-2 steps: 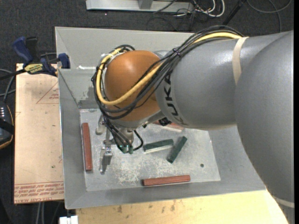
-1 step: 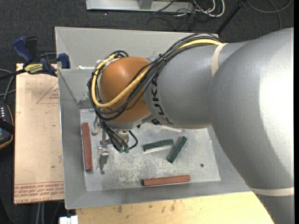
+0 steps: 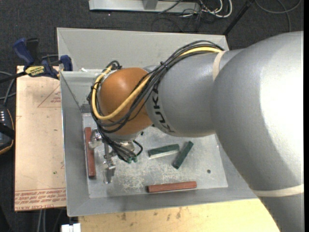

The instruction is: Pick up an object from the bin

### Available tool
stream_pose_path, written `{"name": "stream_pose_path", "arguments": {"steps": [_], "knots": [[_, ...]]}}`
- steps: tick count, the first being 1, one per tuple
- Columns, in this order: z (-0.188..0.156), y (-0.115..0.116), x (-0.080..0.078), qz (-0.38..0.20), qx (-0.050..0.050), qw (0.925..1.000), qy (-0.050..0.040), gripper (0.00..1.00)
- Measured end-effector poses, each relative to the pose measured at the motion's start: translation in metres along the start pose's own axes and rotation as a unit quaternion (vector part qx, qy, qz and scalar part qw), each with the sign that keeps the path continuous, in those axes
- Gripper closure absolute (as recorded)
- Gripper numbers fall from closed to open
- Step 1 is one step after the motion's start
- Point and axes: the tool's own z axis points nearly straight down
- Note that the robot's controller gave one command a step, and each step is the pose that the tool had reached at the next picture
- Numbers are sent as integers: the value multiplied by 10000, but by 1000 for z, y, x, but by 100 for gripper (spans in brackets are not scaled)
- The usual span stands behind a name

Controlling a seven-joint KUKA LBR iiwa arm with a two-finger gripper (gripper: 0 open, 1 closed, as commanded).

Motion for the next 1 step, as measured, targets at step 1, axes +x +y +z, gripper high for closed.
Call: {"name": "stream_pose_path", "arguments": {"steps": [1], "knots": [[20,-1,-13,-639,-8,9979,-38,0]]}}
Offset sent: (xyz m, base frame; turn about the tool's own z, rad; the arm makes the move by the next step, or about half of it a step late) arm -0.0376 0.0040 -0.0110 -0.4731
